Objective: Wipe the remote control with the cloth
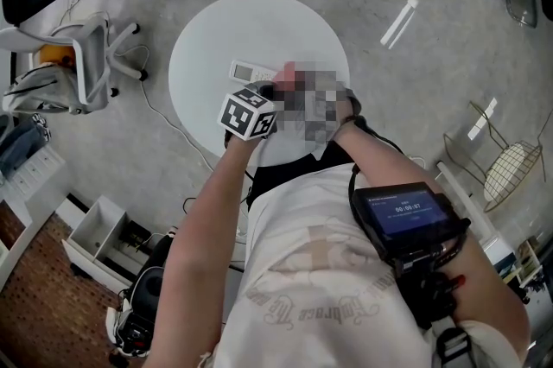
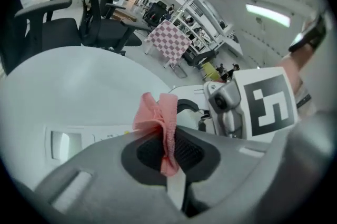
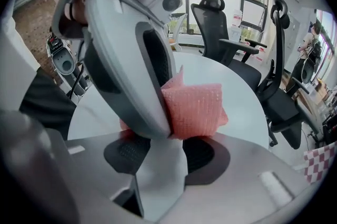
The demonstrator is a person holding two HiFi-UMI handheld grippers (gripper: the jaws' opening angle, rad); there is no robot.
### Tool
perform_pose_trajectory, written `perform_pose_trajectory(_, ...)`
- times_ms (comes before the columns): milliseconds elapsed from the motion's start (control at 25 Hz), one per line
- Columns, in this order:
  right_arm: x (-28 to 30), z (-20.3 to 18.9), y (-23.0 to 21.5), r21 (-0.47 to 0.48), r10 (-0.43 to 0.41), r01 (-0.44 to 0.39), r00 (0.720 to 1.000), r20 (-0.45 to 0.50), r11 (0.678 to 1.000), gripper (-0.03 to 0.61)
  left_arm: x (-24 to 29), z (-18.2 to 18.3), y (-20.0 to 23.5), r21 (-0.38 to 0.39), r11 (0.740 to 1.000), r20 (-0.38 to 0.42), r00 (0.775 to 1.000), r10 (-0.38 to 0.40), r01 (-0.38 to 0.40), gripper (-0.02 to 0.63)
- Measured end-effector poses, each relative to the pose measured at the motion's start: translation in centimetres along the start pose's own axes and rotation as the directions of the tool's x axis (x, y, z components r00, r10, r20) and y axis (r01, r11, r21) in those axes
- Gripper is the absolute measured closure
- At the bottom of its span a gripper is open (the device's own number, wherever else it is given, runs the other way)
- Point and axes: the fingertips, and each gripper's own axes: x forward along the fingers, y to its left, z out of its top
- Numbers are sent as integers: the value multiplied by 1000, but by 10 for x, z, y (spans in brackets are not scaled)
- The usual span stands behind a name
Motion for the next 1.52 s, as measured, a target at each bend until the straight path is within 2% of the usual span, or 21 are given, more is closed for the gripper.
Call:
perform_pose_trajectory(120,0,1,0,-2,3,-3,1000,2,1000,376,-1,-2,5,-66,998,35,999,-11,13,595)
perform_pose_trajectory(320,0,0,1,1,10,-10,1000,1,1000,377,-7,-6,27,25,992,-16,992,126,-125,595)
perform_pose_trajectory(400,0,0,1,4,12,-12,1000,2,1000,377,-14,-4,40,27,984,-14,984,176,-176,595)
perform_pose_trajectory(600,-2,-2,-1,4,8,-8,1000,0,1000,377,-44,-9,85,-59,959,3,960,278,-278,595)
perform_pose_trajectory(680,-3,-2,0,5,8,-8,1000,0,1000,377,-54,-14,98,-66,950,-2,952,305,-304,595)
perform_pose_trajectory(760,-3,-3,0,6,8,-8,1000,-3,1000,377,-65,-20,112,-64,935,-10,937,349,-348,595)
perform_pose_trajectory(1040,-4,-9,-3,1,7,-7,1000,-15,1000,377,-100,-44,151,-127,877,-41,885,463,-464,595)
perform_pose_trajectory(1280,-2,-13,-7,2,15,-15,999,-38,1000,373,-109,-56,141,-197,866,29,880,474,-460,595)
perform_pose_trajectory(1520,-4,-14,-11,-49,25,-28,997,-73,998,364,-107,-63,105,-283,864,145,872,468,-417,595)
